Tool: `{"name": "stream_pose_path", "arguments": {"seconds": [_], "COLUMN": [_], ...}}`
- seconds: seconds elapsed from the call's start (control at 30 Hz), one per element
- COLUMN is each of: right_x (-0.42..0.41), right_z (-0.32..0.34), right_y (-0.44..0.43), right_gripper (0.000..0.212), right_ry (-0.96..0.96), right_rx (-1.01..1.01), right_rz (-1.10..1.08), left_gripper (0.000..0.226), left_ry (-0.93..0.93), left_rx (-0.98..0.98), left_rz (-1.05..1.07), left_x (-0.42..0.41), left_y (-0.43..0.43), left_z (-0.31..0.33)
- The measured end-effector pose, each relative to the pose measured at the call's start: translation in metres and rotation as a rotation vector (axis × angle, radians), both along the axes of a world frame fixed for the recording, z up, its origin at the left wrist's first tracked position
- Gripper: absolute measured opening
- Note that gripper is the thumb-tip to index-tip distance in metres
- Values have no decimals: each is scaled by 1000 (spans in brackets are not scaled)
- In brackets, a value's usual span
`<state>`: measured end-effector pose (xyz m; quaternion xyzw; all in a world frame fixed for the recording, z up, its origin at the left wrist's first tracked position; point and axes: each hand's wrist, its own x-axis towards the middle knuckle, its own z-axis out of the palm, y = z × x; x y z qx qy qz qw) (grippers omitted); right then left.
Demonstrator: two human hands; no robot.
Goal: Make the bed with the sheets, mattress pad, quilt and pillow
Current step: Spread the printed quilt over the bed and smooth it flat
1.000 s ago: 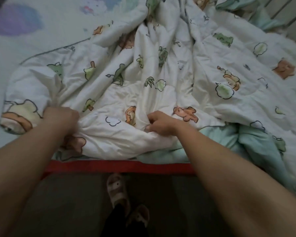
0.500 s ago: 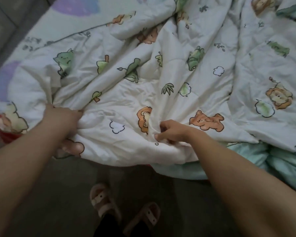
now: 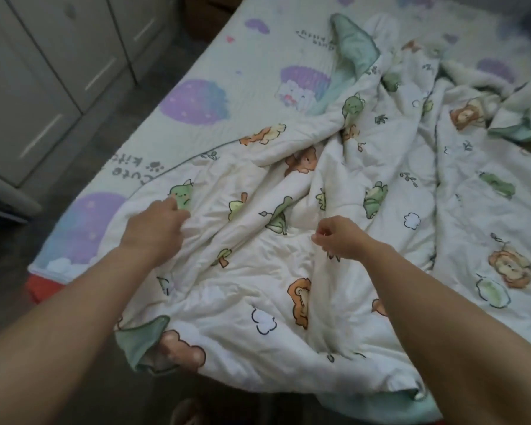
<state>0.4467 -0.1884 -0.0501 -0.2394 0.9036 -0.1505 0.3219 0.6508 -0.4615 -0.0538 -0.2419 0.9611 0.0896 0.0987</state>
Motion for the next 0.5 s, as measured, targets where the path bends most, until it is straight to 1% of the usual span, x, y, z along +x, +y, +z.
{"name": "stream_pose_path", "arguments": {"seconds": [0.17,0.27,0.33,0.43,0.5], "right_x": [-36,-68,-94,-127,-144], "right_z": [0,-8,-17,-28,-34], "right_y": [-53,-87,-112,-153,-182], "right_gripper": [16,14,18,23,28], "right_ry": [210,250,284,352,348], "right_rx": [-30,-33,-42,-39,-37], "right_rz": [48,45,68,76,76], "left_gripper": [50,53,54,60,61], "left_ry": [101,109,115,53,-20], "left_rx": [58,133,166,161,152], "left_rz": [202,355,423,503,560], "left_x": [-15,-33,-45,-61,-69], "left_y": [-24,-39,-50,-66,-76], "left_z": [8,-6,-19,-37,-47]}}
